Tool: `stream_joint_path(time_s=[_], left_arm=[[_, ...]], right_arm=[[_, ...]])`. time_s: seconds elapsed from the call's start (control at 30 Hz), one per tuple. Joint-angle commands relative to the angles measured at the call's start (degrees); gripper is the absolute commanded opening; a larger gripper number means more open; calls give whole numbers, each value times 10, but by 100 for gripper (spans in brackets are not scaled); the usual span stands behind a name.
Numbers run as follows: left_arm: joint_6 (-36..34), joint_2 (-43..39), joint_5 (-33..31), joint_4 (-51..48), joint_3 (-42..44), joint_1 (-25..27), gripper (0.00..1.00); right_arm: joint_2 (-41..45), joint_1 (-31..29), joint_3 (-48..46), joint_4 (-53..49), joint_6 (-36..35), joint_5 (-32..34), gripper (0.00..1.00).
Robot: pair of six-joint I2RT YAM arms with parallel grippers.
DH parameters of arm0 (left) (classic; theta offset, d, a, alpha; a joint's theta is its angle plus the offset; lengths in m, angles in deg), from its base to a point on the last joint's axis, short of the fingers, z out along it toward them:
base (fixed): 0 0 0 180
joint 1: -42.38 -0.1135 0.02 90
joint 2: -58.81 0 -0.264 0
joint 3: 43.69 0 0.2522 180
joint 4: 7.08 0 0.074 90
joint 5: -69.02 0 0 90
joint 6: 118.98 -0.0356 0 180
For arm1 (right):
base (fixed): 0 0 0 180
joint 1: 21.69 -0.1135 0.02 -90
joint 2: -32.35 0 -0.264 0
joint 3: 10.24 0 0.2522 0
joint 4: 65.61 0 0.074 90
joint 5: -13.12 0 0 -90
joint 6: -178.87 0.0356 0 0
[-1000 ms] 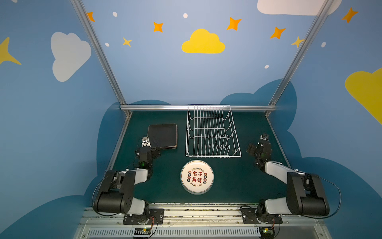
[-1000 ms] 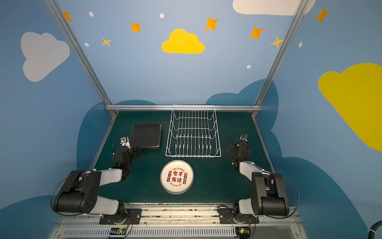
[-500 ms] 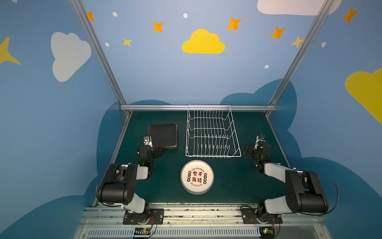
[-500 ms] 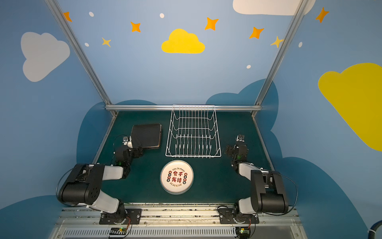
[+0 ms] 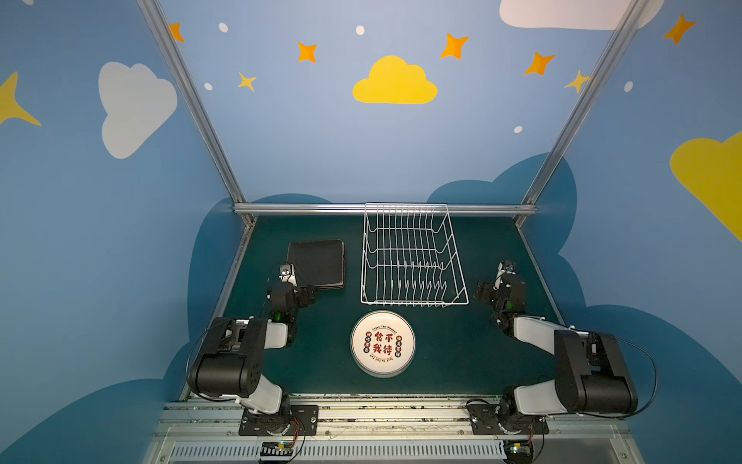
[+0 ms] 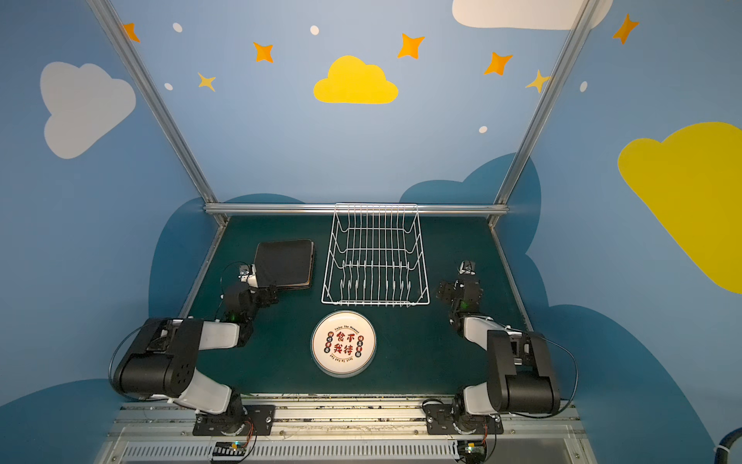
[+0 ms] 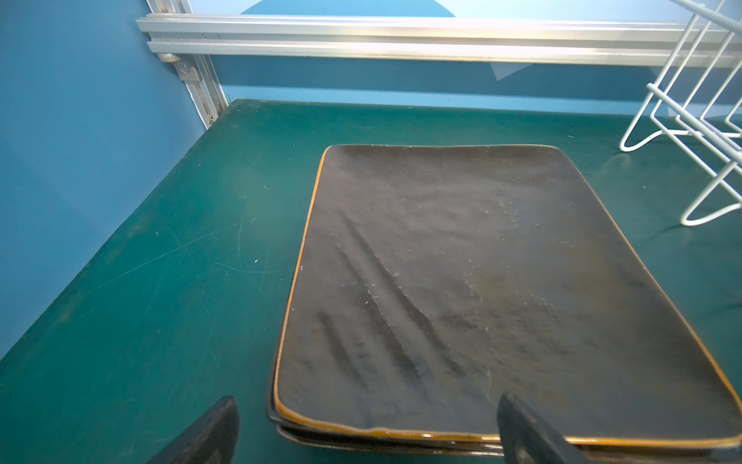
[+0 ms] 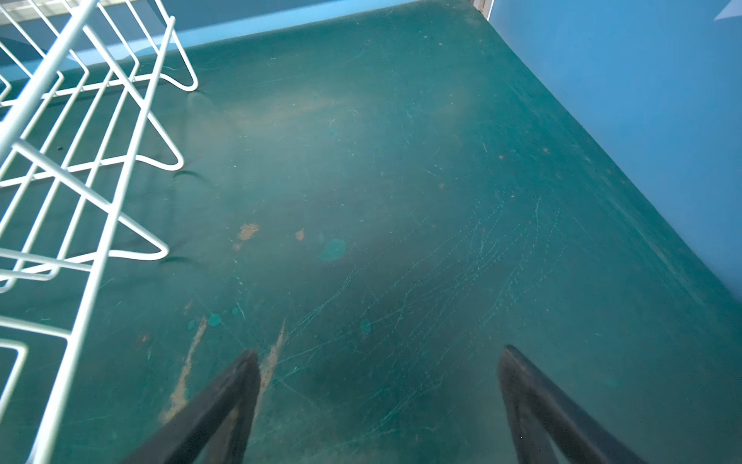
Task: Unload the plates from the dish rack
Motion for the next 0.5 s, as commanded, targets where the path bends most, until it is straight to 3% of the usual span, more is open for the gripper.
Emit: stream_joint_path(time_s=[0.0,0.47], left_arm=[[-4,-9,5,1,-7,-1,99],[-11,-4,15,-15,-17,-2,99]], right_arm=[[-3,-2,5,9,1,-3,92],[-3,-4,5,8,0,0,92]])
